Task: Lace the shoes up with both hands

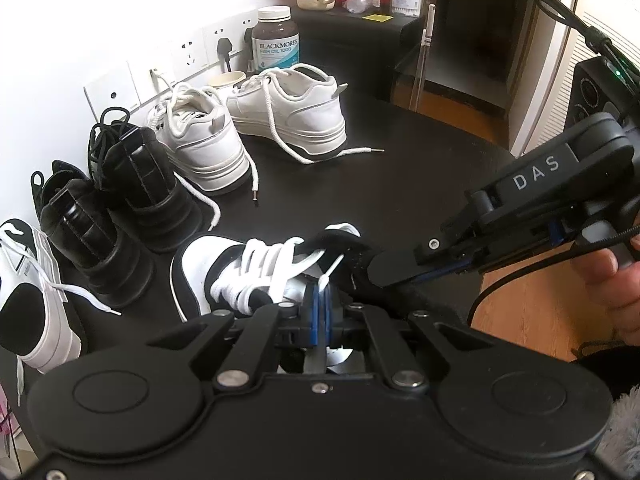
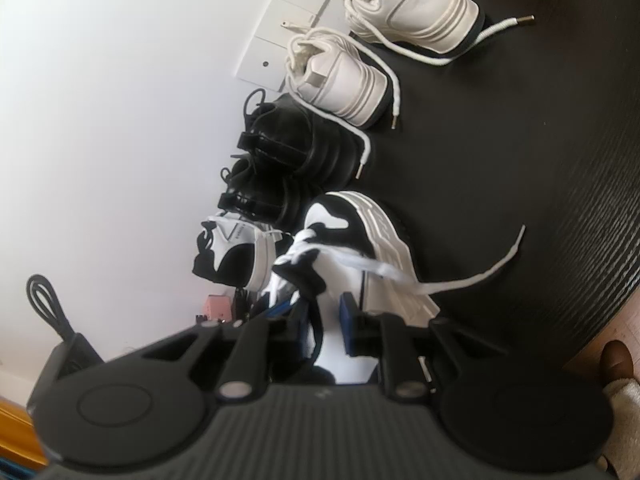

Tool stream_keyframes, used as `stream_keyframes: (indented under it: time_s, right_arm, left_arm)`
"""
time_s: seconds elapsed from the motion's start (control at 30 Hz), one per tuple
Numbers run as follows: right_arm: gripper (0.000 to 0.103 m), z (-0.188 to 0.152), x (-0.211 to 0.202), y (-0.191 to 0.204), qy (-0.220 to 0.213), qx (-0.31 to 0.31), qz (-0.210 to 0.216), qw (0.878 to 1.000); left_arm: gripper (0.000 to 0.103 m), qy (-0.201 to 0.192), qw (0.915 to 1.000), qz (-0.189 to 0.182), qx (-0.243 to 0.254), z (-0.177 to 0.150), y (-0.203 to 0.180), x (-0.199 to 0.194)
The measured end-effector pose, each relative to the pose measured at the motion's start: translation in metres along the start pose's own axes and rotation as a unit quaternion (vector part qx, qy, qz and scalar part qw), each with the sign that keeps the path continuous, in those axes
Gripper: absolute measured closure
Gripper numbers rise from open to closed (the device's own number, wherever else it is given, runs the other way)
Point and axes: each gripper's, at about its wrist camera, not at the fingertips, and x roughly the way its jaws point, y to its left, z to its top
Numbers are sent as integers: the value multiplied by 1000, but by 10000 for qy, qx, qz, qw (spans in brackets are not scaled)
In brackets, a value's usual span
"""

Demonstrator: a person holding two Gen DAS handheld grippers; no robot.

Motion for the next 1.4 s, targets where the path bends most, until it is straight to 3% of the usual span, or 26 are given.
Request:
stream_keyframes:
  time_s: [0.53, 0.73, 0.87, 1.1, 1.4]
  right_arm:
    - [86, 1, -1, 2, 0, -80, -44, 10000]
    - [86, -3, -2, 12, -62, -485, -213, 9986]
    - [85, -5, -6, 19, -119, -752, -291, 9967]
    - [85, 3, -27, 12, -409, -691, -61, 9967]
    - [85, 12, -28, -4, -385, -313, 330, 9982]
  left_arm:
    - [100, 39, 10000, 7, -13, 3, -1, 5]
    - [100, 25, 9996, -80, -252, 6, 2, 8]
    - [100, 72, 9997, 127, 202, 6, -10, 10]
    - [100, 175, 9987, 289, 373, 7, -14, 15]
    - [100, 67, 9997, 192, 96, 9, -11, 3]
